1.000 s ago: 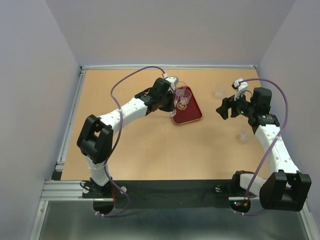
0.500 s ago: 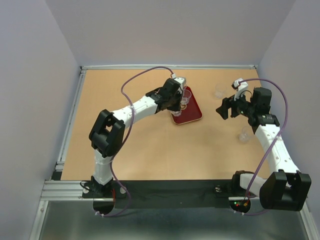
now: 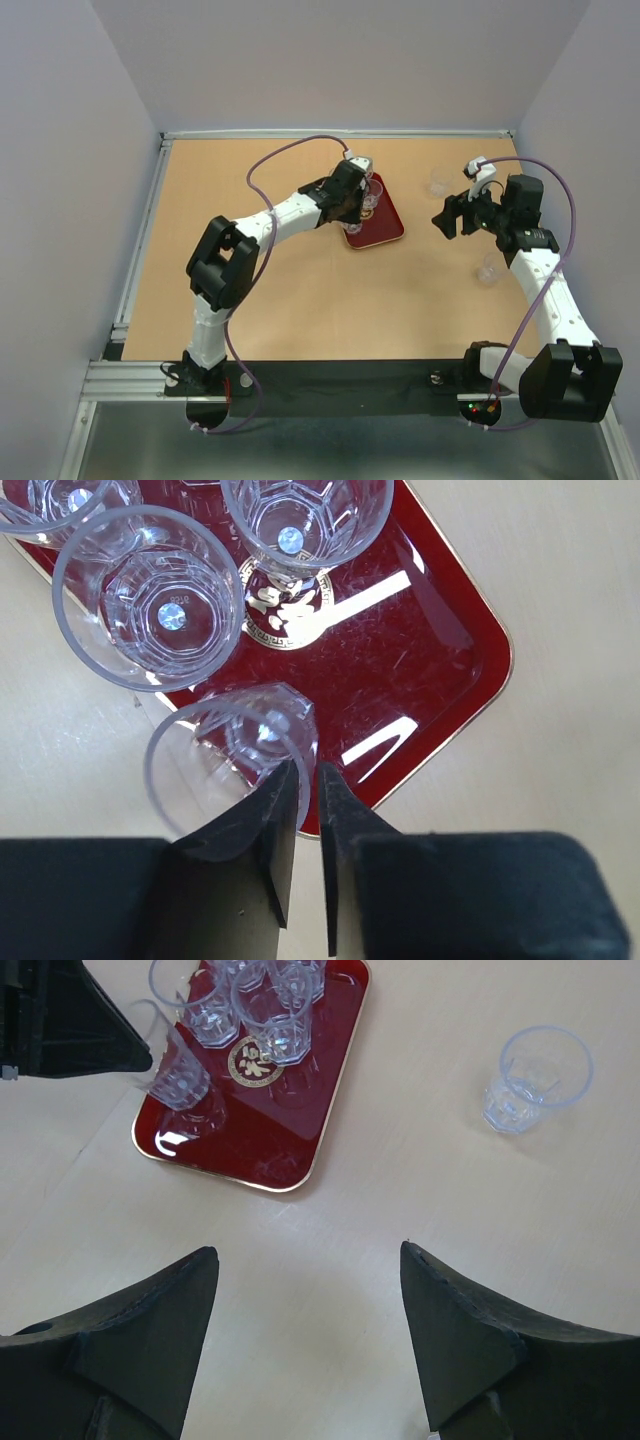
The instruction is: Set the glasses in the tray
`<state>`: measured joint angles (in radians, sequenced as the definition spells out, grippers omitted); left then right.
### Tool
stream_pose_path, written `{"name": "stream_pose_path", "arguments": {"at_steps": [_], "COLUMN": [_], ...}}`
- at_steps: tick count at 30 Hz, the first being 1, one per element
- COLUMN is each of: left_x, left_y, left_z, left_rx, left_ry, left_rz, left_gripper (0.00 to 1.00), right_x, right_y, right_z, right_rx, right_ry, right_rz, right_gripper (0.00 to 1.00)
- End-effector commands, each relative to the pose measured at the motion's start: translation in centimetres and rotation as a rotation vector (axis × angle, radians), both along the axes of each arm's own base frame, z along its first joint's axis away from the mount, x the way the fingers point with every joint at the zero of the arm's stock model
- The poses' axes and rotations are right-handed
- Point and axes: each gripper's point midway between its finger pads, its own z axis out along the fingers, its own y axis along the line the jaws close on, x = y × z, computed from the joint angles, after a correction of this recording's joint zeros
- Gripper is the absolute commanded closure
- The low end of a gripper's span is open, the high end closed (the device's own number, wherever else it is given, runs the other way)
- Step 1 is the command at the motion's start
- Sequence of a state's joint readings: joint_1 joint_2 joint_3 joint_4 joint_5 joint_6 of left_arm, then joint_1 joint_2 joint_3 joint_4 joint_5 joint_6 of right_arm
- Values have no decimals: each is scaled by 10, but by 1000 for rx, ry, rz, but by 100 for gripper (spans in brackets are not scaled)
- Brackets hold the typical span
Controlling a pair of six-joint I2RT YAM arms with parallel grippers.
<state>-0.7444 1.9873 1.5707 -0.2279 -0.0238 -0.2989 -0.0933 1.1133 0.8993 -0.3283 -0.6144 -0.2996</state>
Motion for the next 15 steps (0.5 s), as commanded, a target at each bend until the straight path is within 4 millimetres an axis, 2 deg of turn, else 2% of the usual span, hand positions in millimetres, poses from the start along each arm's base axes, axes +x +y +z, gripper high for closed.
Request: {"name": "stream_pose_path", "arguments": {"at_steps": [1,5,8,11,12,14,15], "left_x": [12,14,14,10,9,5,3], "left_y": [-12,-12,-11,-10,-10,-7,-7], "left_z": [27,27,36,53,69,79,96], "left_rx": [-33,-24,-29,-47,-71,-83,-112], "left_ry": [-76,-84,-102,-139,-168,-189,-220], "left_rz": [12,18,22,14,13,5,2], "left_gripper": [68,62,60,57,56,53,51], "right_x": [5,6,6,5,5,4,4], "right_y": [-3,-3,-3,-3,-3,-4,-4], "right_z": [7,7,7,6,6,6,6], "right_rx": [-5,-6,-8,-13,-16,-20,-25], "right_ry": [-50,-50,-49,-52,-55,-59,-62], "right_rz": [2,1,0,3,7,10,11], "right_gripper": [22,22,22,21,21,21,21]}}
